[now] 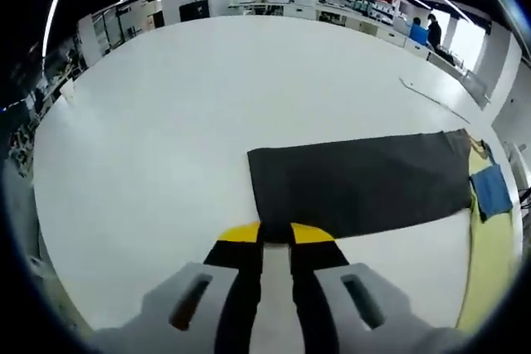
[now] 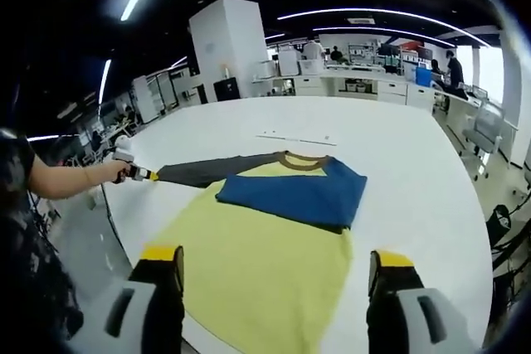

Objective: Fold the garment on the visible template until the final outline fits inside the template.

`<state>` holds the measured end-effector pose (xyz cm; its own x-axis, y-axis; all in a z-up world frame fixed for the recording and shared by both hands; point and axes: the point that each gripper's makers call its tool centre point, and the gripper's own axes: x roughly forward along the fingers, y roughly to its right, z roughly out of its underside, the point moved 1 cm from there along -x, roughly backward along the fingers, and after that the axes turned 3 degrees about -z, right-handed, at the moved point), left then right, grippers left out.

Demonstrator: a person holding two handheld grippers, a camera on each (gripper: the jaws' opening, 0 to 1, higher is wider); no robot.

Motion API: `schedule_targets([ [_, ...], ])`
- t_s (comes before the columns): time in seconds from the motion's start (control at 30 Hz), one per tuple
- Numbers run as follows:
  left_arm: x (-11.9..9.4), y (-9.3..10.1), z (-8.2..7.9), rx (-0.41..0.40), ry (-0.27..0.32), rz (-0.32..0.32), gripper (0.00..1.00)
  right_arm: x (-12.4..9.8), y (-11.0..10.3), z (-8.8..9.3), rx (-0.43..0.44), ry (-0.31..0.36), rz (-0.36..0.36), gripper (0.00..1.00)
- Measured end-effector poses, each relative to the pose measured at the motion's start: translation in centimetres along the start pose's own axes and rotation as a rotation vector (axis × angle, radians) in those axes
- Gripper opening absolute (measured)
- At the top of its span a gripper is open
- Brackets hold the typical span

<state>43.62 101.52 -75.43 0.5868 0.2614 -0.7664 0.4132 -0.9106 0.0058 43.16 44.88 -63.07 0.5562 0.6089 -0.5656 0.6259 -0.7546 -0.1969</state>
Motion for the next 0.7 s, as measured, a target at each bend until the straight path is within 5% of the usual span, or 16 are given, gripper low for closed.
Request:
schedule_targets([
  [0.27,0.1,1.0,-0.4,0.038,-0.056,0.014,0.01,-0.1,-0.2,-0.4,-0.029,0.007,0.000,0.88],
  [0.7,-1.8,5.1,-3.8,0.141,0.053,0.109,0.01,0.2,-0.6,-0.6,-0.048,0.022,-0.014,0.92],
])
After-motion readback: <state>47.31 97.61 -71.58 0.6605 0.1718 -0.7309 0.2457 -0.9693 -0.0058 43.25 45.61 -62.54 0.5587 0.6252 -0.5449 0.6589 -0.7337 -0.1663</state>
